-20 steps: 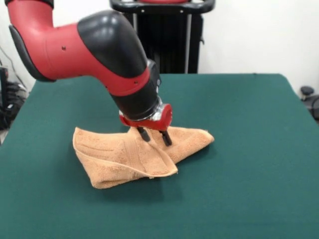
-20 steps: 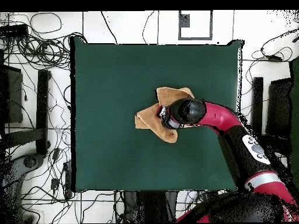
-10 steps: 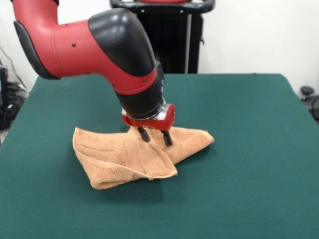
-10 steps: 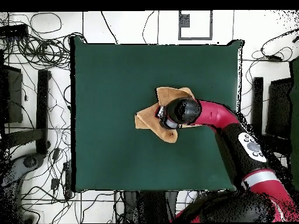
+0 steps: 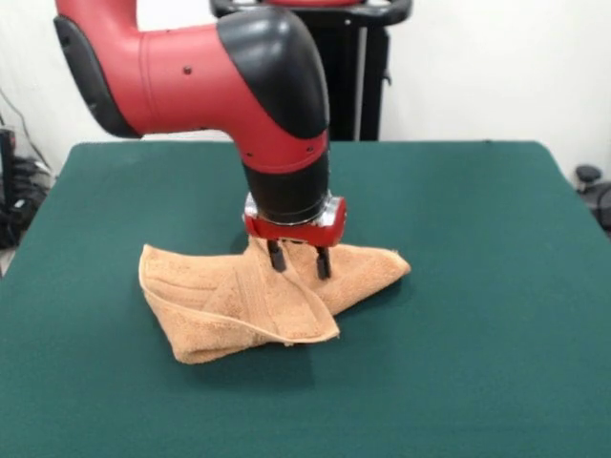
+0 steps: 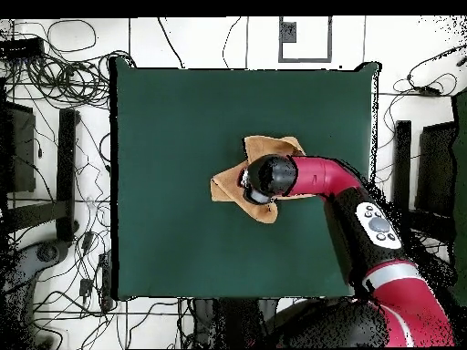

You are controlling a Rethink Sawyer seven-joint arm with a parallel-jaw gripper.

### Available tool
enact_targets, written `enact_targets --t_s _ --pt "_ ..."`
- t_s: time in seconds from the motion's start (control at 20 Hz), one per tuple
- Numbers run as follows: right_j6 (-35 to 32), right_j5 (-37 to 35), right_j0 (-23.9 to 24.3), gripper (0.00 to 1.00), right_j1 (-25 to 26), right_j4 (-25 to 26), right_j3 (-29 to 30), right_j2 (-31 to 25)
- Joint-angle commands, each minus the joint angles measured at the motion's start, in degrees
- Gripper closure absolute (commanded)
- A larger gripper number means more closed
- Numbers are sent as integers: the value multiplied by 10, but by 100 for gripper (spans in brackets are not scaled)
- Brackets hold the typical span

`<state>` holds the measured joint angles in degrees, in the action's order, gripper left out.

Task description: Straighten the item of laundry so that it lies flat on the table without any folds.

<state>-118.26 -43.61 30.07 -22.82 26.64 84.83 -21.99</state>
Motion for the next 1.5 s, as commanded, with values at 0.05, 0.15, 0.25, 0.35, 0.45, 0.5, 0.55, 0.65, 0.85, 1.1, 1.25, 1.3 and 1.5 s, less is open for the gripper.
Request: enact_targets --t_s 0.05,0.15,0.25,0.35,0.45,0.5,0.55,0.65,0.85,1.1,1.25,1.3,1.5 --pt "-47 78 -40 0 21 74 -26 68" --pt "-44 68 -44 0 12 68 -28 73" --pt "-44 60 -48 0 -3 62 -21 79" --pt "-42 46 -53 0 -22 53 -16 84" --pt "-37 31 -55 0 -41 46 -12 89" --pt "-35 23 -55 0 -50 43 -10 91" --pt "-31 16 -56 0 -55 41 -13 92" --pt "-26 4 -56 0 -61 37 -19 93" --pt "-12 -3 -54 0 -58 31 -31 91" --pt "-2 7 -48 0 -37 24 -38 83" --pt "4 20 -42 0 -20 20 -38 74" --pt "7 22 -40 0 -13 19 -40 70" --pt "33 23 -22 0 8 6 -38 45"
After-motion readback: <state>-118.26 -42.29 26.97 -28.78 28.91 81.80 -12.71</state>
